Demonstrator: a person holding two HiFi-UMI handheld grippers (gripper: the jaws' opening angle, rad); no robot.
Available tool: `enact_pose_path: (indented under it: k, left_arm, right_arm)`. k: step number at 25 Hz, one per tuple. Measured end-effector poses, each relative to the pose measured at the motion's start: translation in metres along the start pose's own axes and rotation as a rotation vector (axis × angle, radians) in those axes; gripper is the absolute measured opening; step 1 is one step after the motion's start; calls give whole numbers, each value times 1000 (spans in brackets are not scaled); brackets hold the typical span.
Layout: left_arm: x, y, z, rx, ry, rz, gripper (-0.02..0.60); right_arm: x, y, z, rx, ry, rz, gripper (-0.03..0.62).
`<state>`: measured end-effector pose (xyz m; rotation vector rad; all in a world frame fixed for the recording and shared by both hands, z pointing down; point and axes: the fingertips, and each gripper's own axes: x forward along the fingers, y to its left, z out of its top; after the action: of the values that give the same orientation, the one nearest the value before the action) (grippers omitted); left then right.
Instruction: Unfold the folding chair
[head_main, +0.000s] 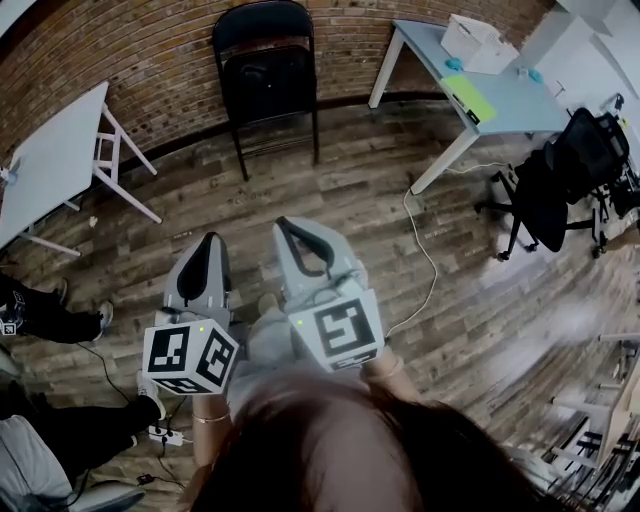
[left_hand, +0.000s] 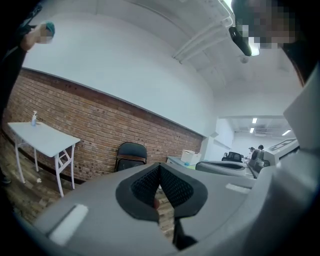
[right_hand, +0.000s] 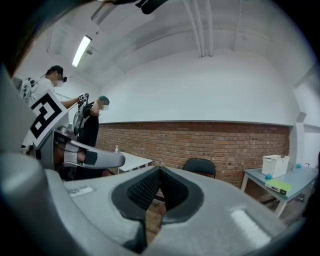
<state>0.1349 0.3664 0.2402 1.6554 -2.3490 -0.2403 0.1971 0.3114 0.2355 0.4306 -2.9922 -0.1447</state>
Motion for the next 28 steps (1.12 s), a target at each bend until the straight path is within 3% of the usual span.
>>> enact_pose_path:
  k: [11, 21, 28]
  left_arm:
    - [35, 25, 9, 26, 17, -21, 0]
    - [66, 18, 9, 115, 33, -53, 0]
    - [87, 11, 7, 130, 48, -98, 0]
  right_arm:
    - [46, -8, 2, 50, 30, -17, 3]
    - [58, -34, -8, 136, 51, -61, 3]
    - [67, -48, -12, 141, 52, -98, 3]
